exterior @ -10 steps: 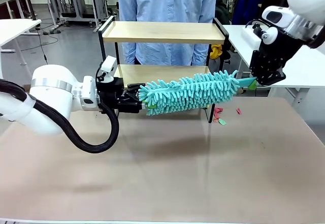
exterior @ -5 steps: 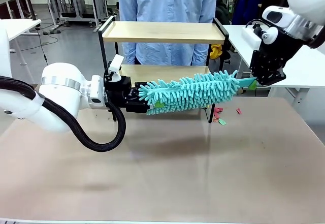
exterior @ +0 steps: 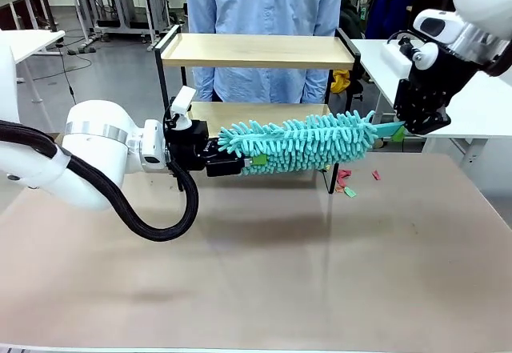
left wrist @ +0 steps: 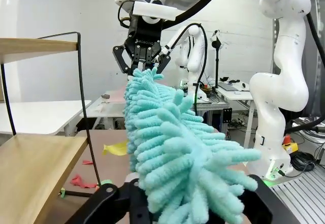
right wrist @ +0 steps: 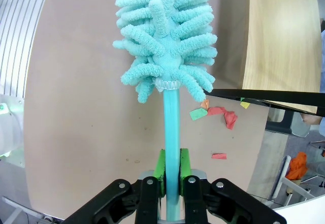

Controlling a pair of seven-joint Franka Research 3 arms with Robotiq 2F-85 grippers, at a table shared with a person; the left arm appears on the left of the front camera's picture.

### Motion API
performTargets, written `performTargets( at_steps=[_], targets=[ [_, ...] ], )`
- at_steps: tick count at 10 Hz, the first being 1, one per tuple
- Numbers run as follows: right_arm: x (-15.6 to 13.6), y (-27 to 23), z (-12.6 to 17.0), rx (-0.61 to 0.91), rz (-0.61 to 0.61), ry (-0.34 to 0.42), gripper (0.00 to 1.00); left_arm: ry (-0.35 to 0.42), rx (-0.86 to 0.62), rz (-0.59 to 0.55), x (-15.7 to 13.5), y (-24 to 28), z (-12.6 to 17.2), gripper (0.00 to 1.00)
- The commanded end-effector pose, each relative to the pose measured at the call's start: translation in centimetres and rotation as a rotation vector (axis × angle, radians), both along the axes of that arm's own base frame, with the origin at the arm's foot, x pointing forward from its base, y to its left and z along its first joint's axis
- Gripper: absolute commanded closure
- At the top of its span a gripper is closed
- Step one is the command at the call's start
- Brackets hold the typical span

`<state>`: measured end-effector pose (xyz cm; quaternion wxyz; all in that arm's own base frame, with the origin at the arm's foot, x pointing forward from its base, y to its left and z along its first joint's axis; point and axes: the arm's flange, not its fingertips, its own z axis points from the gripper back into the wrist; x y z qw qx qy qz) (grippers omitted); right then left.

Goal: Clean the shelf.
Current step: Hand the Duster back to the human.

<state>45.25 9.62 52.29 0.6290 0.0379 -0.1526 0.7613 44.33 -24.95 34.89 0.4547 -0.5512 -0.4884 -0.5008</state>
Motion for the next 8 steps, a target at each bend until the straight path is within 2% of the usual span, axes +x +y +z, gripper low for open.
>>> performTargets(
  at_steps=[1,6,7,8],
  targets=[
    [-0.25,0.49,0.33,0.004,-0.012,0.003,0.88,0.000,-0.008,-0.035,-0.15,-0.50,0.19,1.00],
    [-0.25,0.49,0.33,0.004,-0.012,0.003,0.88,-0.002,-0.020,-0.060,-0.16,-0.41,0.23,1.00],
    [-0.25,0.49,0.33,0.004,-0.012,0.003,0.88,-0.032,-0.059,-0.059,0.43,-0.33,0.12,1.00],
    [-0.25,0.49,0.33,0.004,-0.012,0.003,0.88,-0.001,-0.003,-0.012,-0.10,-0.03,0.05,1.00]
  ],
)
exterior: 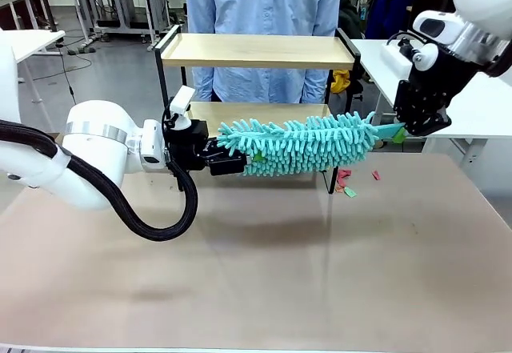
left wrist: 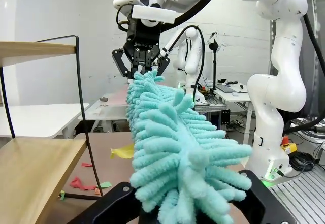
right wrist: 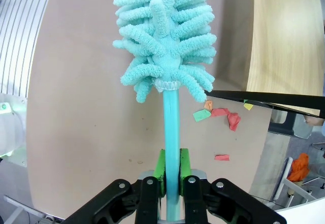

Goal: Clean the shelf.
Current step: Hand the Duster back to the human.

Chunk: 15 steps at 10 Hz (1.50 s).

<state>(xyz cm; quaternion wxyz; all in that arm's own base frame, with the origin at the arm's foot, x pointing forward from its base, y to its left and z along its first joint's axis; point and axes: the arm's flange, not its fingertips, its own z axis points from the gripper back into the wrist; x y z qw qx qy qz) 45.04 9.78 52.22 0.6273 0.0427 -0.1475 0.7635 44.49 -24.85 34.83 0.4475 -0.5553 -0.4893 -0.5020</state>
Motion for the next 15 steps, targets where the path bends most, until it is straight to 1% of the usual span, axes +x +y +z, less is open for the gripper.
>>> performTargets(
  at_steps=[1,2,3,4,5,6,8,10,11,13,15],
  targets=[
    [0.0,0.3,0.4,0.006,-0.019,-0.010,0.88,0.004,0.008,0.000,-0.3,-0.1,0.1,1.00],
    [0.0,0.0,0.0,0.000,0.000,0.000,0.29,0.004,0.008,0.000,-0.3,-0.1,0.1,1.00],
    [-0.2,-0.6,0.5,0.034,-0.024,0.008,0.29,0.004,0.008,0.000,-0.3,-0.1,0.1,1.00],
    [-0.6,-1.2,1.2,0.061,-0.029,-0.005,0.00,0.004,0.008,0.000,-0.3,-0.1,0.1,1.00],
    [-1.1,-1.9,2.1,0.096,-0.050,-0.016,0.24,0.004,0.008,0.000,-0.3,-0.1,0.1,1.00],
    [-1.4,-2.8,3.2,0.145,-0.063,-0.029,0.00,0.004,0.008,0.000,-0.3,-0.1,0.1,1.00],
    [-2.6,-5.2,6.0,0.278,-0.128,-0.072,0.00,0.004,0.008,0.000,-0.3,-0.1,0.1,1.00],
    [-4.2,-8.8,8.1,0.476,-0.193,-0.088,0.00,0.004,0.008,0.000,-0.3,-0.1,0.1,1.00],
    [-4.9,-10.8,8.6,0.566,-0.251,-0.094,0.00,0.004,0.008,0.000,-0.3,-0.1,0.1,1.00],
    [-6.3,-15.1,8.8,0.747,-0.344,-0.096,0.00,0.004,0.008,0.000,-0.3,-0.1,0.1,1.00],
    [-7.2,-17.7,8.5,0.837,-0.413,-0.107,0.00,0.004,0.008,0.000,-0.3,-0.1,0.1,1.00]
  ],
)
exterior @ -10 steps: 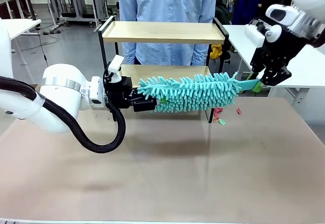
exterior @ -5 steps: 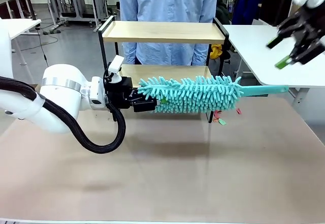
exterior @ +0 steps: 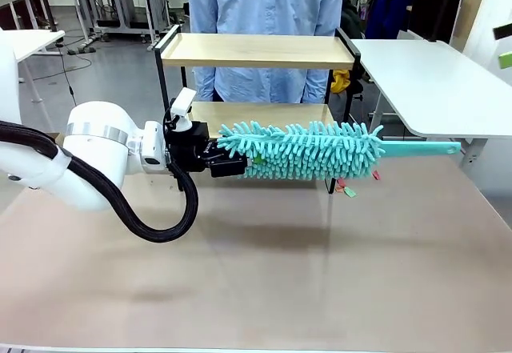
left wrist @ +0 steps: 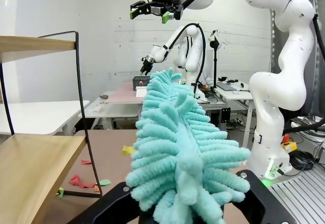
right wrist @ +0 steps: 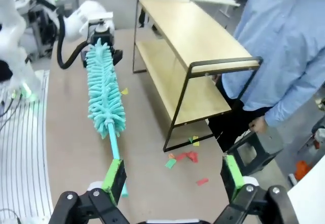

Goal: Clean the shelf.
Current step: Hand the Duster back to the human.

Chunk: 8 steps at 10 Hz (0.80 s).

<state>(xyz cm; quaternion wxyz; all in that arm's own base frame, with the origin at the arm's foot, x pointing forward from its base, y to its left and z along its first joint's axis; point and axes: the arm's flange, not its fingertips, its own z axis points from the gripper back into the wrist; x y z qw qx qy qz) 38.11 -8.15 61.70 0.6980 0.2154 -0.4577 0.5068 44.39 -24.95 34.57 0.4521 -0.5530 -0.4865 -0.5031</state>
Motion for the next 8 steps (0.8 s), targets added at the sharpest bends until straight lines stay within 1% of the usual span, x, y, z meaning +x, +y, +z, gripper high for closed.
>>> performTargets(
  at_steps=[1,2,3,4,5,8],
  targets=[
    [-0.4,-0.1,-1.2,0.069,0.006,-0.016,0.00,0.000,-0.003,-0.003,-0.2,0.0,0.4,1.00],
    [0.0,0.0,0.0,0.000,0.000,0.000,0.00,0.000,-0.003,-0.003,-0.2,0.0,0.4,1.00],
    [0.0,0.0,0.0,0.000,0.000,0.000,0.00,0.000,-0.003,-0.003,-0.2,0.0,0.4,1.00],
    [0.0,0.0,0.0,0.000,0.000,0.000,0.00,0.000,0.000,0.000,0.0,0.0,0.0,0.83],
    [0.0,0.0,0.0,0.000,0.000,0.000,0.00,0.014,-0.062,0.060,-0.5,0.8,2.4,0.83],
    [0.0,0.0,0.0,0.000,0.000,0.000,0.00,-0.094,-0.079,0.154,-3.3,2.3,10.3,0.83]
  ],
)
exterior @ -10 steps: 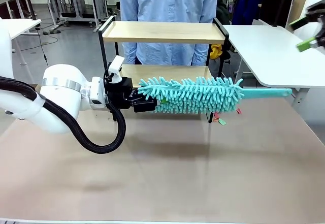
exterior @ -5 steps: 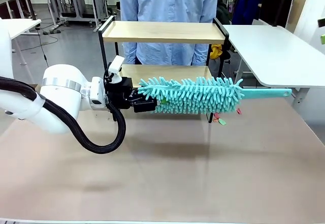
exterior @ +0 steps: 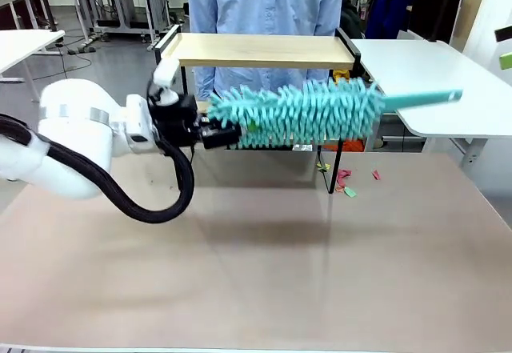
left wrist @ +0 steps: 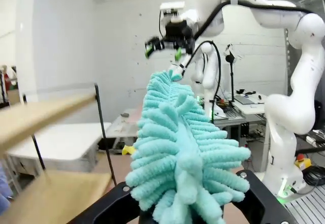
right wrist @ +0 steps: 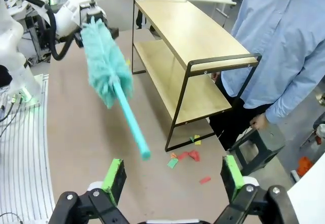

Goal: Clean the shelf.
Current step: Hand the Duster back to the human.

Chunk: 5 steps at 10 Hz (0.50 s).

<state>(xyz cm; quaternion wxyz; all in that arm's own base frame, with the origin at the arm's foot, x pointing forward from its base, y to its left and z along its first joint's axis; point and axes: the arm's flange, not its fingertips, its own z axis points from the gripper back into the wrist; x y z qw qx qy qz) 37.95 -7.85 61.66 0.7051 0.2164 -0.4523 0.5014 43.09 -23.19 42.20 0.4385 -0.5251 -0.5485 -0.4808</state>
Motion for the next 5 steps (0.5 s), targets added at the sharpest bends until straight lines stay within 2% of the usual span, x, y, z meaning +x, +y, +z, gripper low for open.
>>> performTargets(
  at_steps=[1,2,4,5],
  targets=[
    [0.2,-0.3,0.0,0.002,0.012,-0.017,0.00,-0.028,-0.025,0.059,-2.9,1.0,5.5,0.83],
    [0.2,-0.3,0.0,0.002,0.012,-0.017,0.00,-0.034,-0.056,0.086,-3.8,1.7,8.5,0.83],
    [0.2,-0.3,0.0,0.002,0.012,-0.017,0.00,-0.059,-0.077,0.253,-5.0,4.3,12.3,0.83],
    [0.2,-0.3,0.0,0.002,0.012,-0.017,0.00,-0.069,-0.103,0.364,-5.1,6.4,13.3,0.83]
  ],
)
